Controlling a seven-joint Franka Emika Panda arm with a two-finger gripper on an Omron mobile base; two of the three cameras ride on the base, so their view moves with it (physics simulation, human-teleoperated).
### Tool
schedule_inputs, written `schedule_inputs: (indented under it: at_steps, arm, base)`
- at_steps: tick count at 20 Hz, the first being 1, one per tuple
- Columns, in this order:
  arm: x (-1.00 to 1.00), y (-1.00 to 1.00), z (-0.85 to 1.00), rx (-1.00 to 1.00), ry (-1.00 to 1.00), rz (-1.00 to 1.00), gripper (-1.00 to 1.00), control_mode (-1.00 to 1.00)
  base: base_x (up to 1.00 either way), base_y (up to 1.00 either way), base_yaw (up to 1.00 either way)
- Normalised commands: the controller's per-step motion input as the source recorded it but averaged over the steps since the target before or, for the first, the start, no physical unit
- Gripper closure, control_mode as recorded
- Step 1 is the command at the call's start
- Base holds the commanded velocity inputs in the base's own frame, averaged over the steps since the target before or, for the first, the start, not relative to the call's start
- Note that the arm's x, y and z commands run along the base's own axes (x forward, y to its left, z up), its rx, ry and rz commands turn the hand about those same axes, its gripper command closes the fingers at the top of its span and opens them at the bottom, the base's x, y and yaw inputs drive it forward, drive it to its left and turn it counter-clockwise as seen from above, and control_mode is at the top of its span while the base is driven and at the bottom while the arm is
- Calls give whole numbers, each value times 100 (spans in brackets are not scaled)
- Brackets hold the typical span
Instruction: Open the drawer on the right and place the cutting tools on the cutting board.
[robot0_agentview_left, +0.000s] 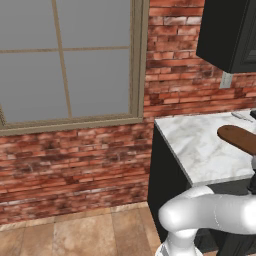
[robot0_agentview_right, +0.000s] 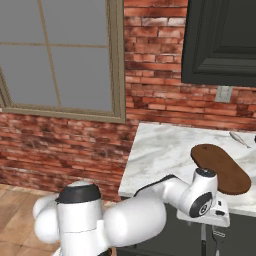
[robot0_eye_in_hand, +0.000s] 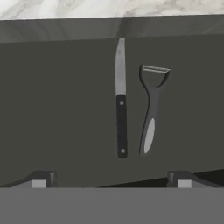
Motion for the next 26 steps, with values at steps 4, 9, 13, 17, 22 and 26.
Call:
schedule_inputs:
  at_steps: [4,9,13,17,22,26]
  arm:
    - [0,-16,-25,0,1,0,-100,-100]
    - [2,-8,-32,0,2,0,-100,-100]
    - [0,-8,-32,0,0,0,-100,-100]
    - [7,-3,-26,0,0,1,-100,-100]
    - [7,-4,-25,0,0,1,-100,-100]
    - [5,-8,-27,0,0,2,-100,-100]
  base:
    - [0,0,0]
    - [0,0,0]
    - [0,0,0]
    - [0,0,0]
    - [0,0,0]
    - [0,0,0]
